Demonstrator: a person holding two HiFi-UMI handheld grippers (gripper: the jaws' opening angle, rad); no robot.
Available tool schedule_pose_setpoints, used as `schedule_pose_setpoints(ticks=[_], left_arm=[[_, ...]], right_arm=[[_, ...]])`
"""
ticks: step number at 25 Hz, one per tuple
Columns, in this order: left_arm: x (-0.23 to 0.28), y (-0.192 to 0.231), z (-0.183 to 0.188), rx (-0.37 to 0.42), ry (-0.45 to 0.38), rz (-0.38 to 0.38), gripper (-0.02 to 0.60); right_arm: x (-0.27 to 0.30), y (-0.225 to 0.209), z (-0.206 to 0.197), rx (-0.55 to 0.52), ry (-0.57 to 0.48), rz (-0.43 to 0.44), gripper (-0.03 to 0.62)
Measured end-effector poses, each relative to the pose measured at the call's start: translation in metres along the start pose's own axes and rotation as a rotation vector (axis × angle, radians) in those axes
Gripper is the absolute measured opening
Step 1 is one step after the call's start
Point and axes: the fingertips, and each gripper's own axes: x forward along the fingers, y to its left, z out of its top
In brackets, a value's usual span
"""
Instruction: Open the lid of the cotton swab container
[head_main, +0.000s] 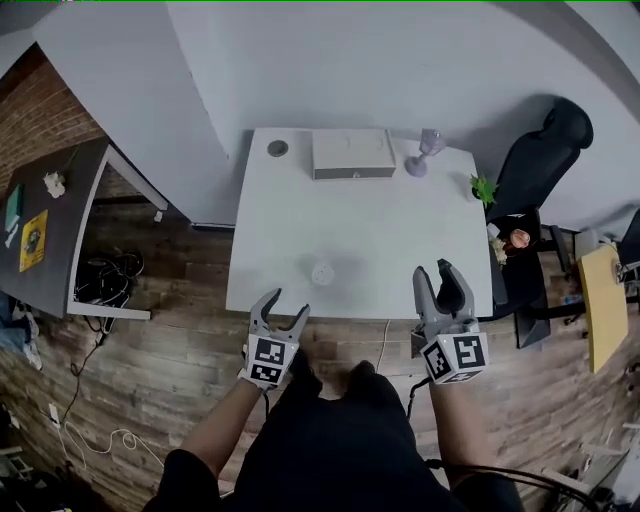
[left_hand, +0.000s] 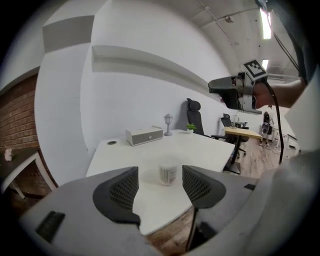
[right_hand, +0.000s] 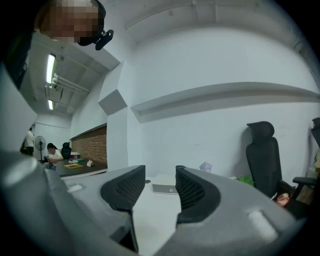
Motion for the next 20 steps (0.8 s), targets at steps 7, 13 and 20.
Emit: schedule_pose_setpoints(ticks=[7,13,20], left_arm=[[0.059,-0.017,-0.03,0.037,0.107,-0.082,0.271],[0.1,-0.026,-0.039,0.089,0.157,-0.186,0.279],[0.12,-0.026,-0.043,0.17,0.203,-0.261,0.282]], right_arm=[[0.014,-0.024,-0.033,0.042,0.078,0.017,0.189],[0.019,-0.053,-0.053,0.061,0.123,0.033,0.189],[0.021,-0.067,-0.064,0.077,0.143,0.016,0.189]])
